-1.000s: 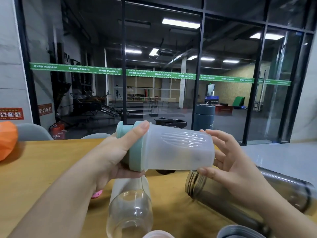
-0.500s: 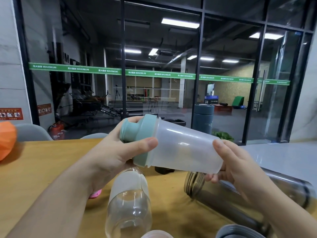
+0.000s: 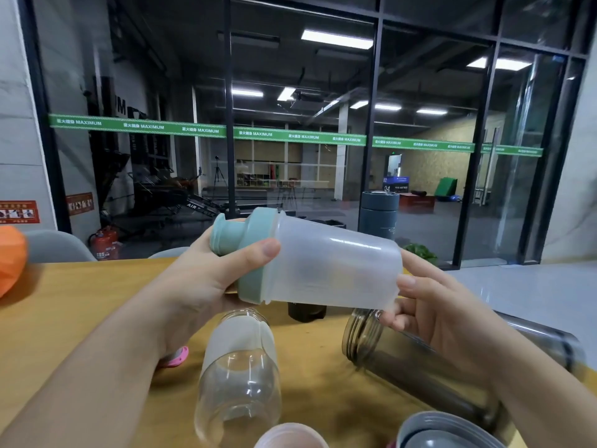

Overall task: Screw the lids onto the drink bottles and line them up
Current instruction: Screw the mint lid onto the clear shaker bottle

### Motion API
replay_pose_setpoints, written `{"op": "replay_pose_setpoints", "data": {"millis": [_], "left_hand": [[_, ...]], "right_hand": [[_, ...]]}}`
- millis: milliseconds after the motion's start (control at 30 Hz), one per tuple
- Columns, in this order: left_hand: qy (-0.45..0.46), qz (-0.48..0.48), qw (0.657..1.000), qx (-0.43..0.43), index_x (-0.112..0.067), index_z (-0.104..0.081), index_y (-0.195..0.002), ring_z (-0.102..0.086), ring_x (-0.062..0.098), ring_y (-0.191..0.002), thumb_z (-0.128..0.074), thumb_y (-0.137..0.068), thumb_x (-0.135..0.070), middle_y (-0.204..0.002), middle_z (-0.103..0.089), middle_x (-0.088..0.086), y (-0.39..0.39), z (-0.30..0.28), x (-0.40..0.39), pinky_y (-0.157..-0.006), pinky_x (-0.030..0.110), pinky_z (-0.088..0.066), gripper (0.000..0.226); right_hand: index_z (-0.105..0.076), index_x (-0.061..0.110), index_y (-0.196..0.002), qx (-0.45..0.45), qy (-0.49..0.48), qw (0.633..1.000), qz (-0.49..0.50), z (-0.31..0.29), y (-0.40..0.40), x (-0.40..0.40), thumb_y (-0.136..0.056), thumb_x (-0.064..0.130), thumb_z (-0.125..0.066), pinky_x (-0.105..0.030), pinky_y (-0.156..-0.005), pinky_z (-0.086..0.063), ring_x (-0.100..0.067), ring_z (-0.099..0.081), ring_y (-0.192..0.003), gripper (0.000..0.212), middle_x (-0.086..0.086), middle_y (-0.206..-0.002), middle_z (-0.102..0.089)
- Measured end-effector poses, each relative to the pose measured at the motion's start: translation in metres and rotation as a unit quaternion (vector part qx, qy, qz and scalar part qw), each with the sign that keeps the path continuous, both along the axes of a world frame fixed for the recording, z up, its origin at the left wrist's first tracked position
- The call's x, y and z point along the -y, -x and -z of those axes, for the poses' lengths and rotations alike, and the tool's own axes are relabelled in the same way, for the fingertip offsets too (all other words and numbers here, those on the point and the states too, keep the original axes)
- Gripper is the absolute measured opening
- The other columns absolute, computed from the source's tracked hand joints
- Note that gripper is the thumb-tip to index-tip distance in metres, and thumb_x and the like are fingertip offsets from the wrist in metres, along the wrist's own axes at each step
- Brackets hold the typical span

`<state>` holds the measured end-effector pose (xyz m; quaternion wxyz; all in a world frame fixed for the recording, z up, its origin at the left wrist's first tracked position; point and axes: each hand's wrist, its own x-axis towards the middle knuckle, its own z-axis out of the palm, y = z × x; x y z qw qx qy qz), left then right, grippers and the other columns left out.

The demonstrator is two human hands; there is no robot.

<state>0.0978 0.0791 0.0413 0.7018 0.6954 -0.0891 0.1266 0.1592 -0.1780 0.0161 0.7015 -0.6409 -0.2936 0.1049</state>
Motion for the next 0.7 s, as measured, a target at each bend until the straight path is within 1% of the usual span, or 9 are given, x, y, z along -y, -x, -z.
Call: {"op": "replay_pose_setpoints", "data": {"millis": [100, 133, 233, 333, 367, 433, 500, 600, 700], "left_hand": [[-0.006, 0.003, 1.0, 0.005, -0.019, -0.062, -0.115, -0.071, 0.022, -0.091, -0.09, -0.032, -0.045, -0.103, -0.073, 0.009, 0.0002, 0.0008, -0.0006, -0.065, 0.035, -0.058, 0.091], [-0.01, 0.002, 1.0, 0.005, -0.019, -0.062, -0.115, -0.071, 0.021, -0.091, -0.088, -0.035, -0.043, -0.103, -0.073, 0.009, 0.0005, 0.001, -0.0007, -0.066, 0.036, -0.059, 0.087], [-0.027, 0.009, 1.0, 0.012, -0.025, -0.062, -0.114, -0.071, 0.021, -0.09, -0.085, -0.038, -0.043, -0.102, -0.073, 0.007, 0.0015, 0.0016, 0.0002, -0.068, 0.036, -0.059, 0.082], [-0.052, 0.017, 0.998, 0.024, -0.034, -0.061, -0.114, -0.07, 0.022, -0.092, -0.09, -0.03, -0.053, -0.102, -0.072, 0.006, 0.0027, 0.0022, 0.0004, -0.073, 0.039, -0.059, 0.09], [-0.057, 0.022, 0.998, 0.026, -0.035, -0.061, -0.114, -0.07, 0.022, -0.091, -0.091, -0.028, -0.053, -0.102, -0.072, 0.007, 0.0033, 0.0026, 0.0001, -0.073, 0.039, -0.059, 0.093], [-0.062, 0.024, 0.997, 0.028, -0.036, -0.06, -0.114, -0.069, 0.022, -0.09, -0.092, -0.03, -0.045, -0.104, -0.07, 0.01, 0.0045, 0.0038, 0.0005, -0.074, 0.04, -0.06, 0.09], [-0.059, 0.018, 0.998, 0.033, -0.034, -0.06, -0.114, -0.069, 0.023, -0.09, -0.086, -0.04, -0.037, -0.107, -0.068, 0.013, 0.0053, 0.0044, 0.0019, -0.078, 0.044, -0.059, 0.079], [-0.055, -0.006, 0.998, 0.04, -0.031, -0.061, -0.114, -0.07, 0.024, -0.09, -0.083, -0.042, -0.04, -0.104, -0.07, 0.013, 0.0036, 0.0052, 0.0033, -0.079, 0.047, -0.058, 0.075], [-0.045, -0.03, 0.998, 0.039, -0.028, -0.061, -0.113, -0.069, 0.027, -0.094, -0.083, -0.041, -0.043, -0.104, -0.071, 0.011, 0.002, 0.0058, 0.0034, -0.081, 0.051, -0.057, 0.077]], "right_hand": [[-0.059, 0.009, -0.117, -0.022, 0.02, 0.999, 0.031, 0.0016, -0.0024, -0.0038, -0.064, 0.057, -0.068, -0.019, -0.041, -0.044, -0.013, -0.054, -0.045, 0.072, -0.011, -0.075, -0.068], [-0.06, 0.005, -0.113, -0.035, 0.029, 0.998, 0.047, 0.0024, -0.003, -0.0049, -0.064, 0.062, -0.061, -0.019, -0.038, -0.041, -0.014, -0.052, -0.041, 0.075, -0.015, -0.073, -0.066], [-0.06, 0.0, -0.11, -0.04, 0.061, 0.996, 0.053, 0.0056, -0.0036, -0.0069, -0.043, 0.083, -0.063, -0.02, -0.034, -0.035, -0.016, -0.049, -0.037, 0.107, -0.027, -0.078, -0.065], [-0.055, -0.006, -0.114, -0.042, 0.067, 0.996, 0.05, 0.0052, -0.0042, -0.006, -0.068, 0.078, -0.044, -0.018, -0.034, -0.034, -0.017, -0.048, -0.037, 0.097, -0.021, -0.07, -0.064], [-0.054, -0.006, -0.115, -0.042, 0.067, 0.996, 0.049, 0.0049, -0.0042, -0.0057, -0.068, 0.073, -0.04, -0.018, -0.035, -0.035, -0.017, -0.048, -0.037, 0.093, -0.021, -0.069, -0.063], [-0.055, -0.006, -0.113, -0.042, 0.077, 0.995, 0.042, 0.0054, -0.0039, -0.006, -0.065, 0.069, -0.036, -0.019, -0.037, -0.036, -0.018, -0.049, -0.039, 0.091, -0.02, -0.069, -0.064], [-0.059, -0.004, -0.108, -0.037, 0.089, 0.994, 0.044, 0.0065, -0.0032, -0.0074, -0.064, 0.068, -0.037, -0.021, -0.038, -0.039, -0.019, -0.052, -0.042, 0.088, -0.021, -0.072, -0.065], [-0.063, 0.005, -0.102, -0.017, 0.084, 0.994, 0.067, 0.0061, -0.0006, -0.0103, -0.063, 0.065, -0.041, -0.022, -0.043, -0.047, -0.021, -0.059, -0.052, 0.076, -0.017, -0.075, -0.067], [-0.055, 0.021, -0.123, 0.026, 0.064, 0.995, 0.077, 0.0053, -0.0002, -0.009, -0.062, 0.071, -0.057, -0.027, -0.059, -0.056, -0.026, -0.068, -0.077, 0.079, -0.008, -0.1, -0.071]]}}
